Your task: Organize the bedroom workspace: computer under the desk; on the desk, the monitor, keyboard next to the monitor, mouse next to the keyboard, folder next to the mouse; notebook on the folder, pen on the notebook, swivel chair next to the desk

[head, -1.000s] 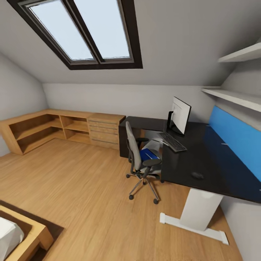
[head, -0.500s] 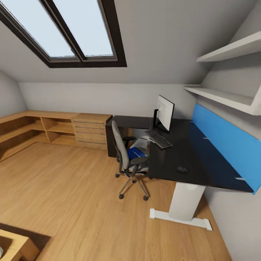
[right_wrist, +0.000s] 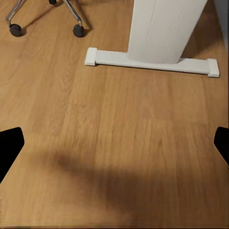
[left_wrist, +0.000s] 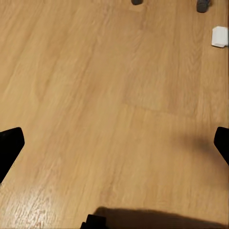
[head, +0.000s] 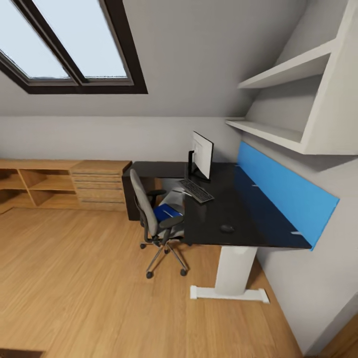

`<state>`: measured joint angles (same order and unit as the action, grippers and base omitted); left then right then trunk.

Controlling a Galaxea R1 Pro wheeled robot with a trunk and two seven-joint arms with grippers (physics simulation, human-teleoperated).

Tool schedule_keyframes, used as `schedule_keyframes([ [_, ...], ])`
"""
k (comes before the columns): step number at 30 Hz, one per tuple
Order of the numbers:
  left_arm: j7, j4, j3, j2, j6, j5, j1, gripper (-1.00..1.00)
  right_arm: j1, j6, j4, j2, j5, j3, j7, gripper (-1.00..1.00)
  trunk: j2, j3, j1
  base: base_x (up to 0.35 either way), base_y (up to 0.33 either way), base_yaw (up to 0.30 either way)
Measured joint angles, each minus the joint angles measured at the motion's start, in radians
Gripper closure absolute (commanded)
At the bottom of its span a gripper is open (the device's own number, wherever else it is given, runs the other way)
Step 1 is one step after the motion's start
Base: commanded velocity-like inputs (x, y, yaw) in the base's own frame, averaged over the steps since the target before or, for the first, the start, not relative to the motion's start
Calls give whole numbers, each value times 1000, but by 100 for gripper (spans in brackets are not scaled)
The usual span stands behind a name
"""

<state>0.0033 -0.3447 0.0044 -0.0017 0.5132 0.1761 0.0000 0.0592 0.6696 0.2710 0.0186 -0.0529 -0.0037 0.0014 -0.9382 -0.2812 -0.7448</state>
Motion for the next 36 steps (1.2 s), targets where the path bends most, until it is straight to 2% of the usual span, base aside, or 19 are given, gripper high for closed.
schedule_keyframes([
  [10,1,0,0,-2,2,-1,0,-100,9,-2,-17,4,-2,0,0,-100,0,6,0,158,283,-300],
  [23,2,-1,0,-2,2,-1,0,-100,11,3,-19,0,-3,2,0,-100,0,12,0,53,305,-293],
  [31,0,0,-1,-5,-1,0,0,-100,11,2,-19,-2,1,0,-24,-100,0,12,0,204,131,16],
  [36,-1,0,0,-6,1,-1,0,-100,11,1,-19,-3,3,-1,-25,-100,0,12,0,59,64,190],
])
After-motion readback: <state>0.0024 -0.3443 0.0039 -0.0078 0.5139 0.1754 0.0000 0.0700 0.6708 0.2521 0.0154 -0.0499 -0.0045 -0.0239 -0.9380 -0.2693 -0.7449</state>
